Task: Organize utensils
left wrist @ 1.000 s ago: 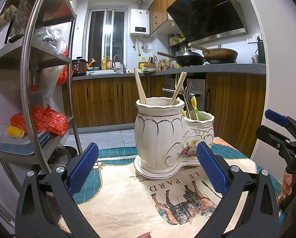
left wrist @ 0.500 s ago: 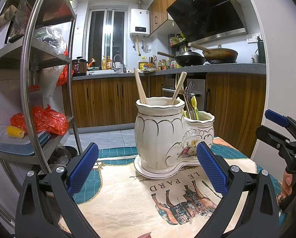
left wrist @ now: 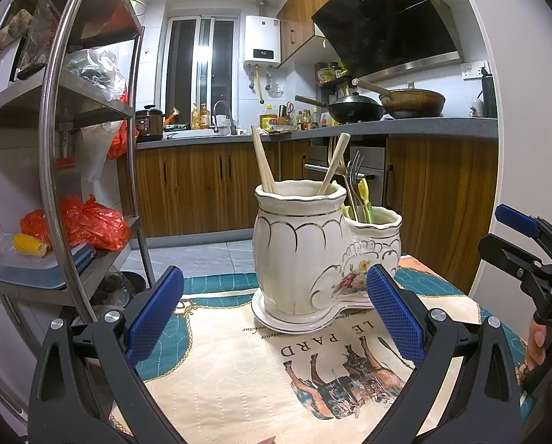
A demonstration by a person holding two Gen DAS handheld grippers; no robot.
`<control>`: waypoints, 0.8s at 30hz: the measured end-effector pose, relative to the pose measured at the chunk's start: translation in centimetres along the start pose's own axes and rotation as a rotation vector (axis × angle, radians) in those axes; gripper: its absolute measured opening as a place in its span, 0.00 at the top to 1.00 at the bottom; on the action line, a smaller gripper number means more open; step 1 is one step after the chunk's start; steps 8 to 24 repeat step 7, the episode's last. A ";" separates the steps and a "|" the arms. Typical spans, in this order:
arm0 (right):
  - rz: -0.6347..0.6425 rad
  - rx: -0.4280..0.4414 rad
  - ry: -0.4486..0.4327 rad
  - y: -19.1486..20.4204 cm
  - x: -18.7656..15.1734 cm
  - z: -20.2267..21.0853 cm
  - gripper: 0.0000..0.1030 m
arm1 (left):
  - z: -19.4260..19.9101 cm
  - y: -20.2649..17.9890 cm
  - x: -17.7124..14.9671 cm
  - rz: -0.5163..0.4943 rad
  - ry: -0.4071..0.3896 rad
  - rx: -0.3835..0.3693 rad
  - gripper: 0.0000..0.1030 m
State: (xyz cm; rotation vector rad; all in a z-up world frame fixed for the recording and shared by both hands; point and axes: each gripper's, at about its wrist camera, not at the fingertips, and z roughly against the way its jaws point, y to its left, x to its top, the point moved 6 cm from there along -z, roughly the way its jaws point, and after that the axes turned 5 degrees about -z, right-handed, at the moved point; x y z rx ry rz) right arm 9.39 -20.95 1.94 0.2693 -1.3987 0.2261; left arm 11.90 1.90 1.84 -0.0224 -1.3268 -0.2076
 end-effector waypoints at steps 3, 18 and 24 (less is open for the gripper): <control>0.000 0.000 0.000 0.0 0.0 0.0 0.05 | -0.1 0.2 -0.1 0.002 0.008 0.009 0.05; 0.000 0.000 0.000 0.0 0.0 0.0 0.05 | -0.3 0.3 -0.1 0.006 0.015 0.015 0.05; 0.000 0.000 0.000 0.0 0.0 0.0 0.05 | -0.3 0.3 -0.1 0.006 0.015 0.015 0.05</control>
